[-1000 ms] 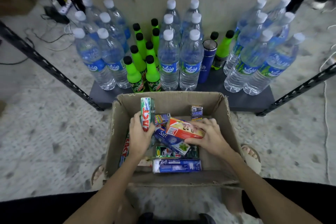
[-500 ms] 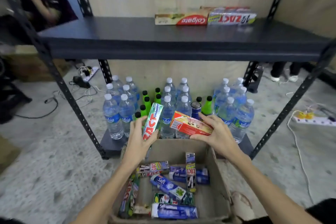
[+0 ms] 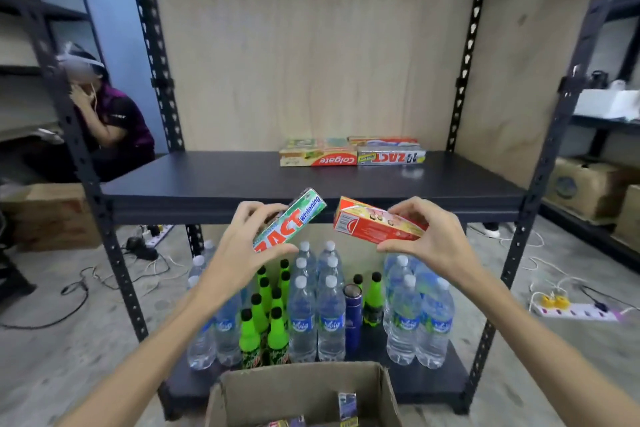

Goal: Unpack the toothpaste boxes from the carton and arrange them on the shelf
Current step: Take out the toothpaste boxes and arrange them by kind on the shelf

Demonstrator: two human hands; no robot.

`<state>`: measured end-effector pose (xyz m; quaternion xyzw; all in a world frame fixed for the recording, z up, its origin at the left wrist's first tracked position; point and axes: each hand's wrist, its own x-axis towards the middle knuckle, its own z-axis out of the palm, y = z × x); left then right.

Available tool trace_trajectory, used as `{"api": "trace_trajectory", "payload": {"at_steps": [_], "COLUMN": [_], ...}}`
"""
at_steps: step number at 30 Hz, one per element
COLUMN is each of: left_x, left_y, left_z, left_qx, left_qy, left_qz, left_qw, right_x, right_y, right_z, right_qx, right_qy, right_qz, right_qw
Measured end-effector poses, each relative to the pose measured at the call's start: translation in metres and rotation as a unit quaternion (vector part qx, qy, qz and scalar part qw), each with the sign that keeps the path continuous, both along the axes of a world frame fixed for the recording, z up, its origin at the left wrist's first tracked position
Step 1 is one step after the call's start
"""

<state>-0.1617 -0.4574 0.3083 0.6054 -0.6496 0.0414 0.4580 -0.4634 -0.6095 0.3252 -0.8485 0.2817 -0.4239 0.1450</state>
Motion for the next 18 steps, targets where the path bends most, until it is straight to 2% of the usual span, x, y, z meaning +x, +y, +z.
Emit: {"api": "trace_trajectory", "payload": {"at_steps": [4,11,15,18], "left_x": [0.005,0.018,0.029,0.037], "left_y": [-0.020,-0.075,-0.109,-0.137], "left_z": [0.035,0.089,0.096,0.088], "left_qx": [-0.010,0.060,0.089,0.115], "left_qy": [-0.057,-0.222,-0.313,-0.342], "left_qz": [-0.020,0.010,0.023,0.030], "left_qw": [0.998,0.973,0.945,0.932], "right_x": [-0.004,0.000,0.002,0.001], "right_y": [-0.015,-0.058,-0.100,-0.126], "right_z": [0.031,0.058,0.056,0.051], "right_qx": [-0.035,-0.073,-0.083,-0.068], "right_qy": [0.021,0.081,0.120,0.119], "right_qz": [-0.020,-0.059,-0.080,-0.103], "right_qw": [0.999,0.992,0.986,0.985]}}
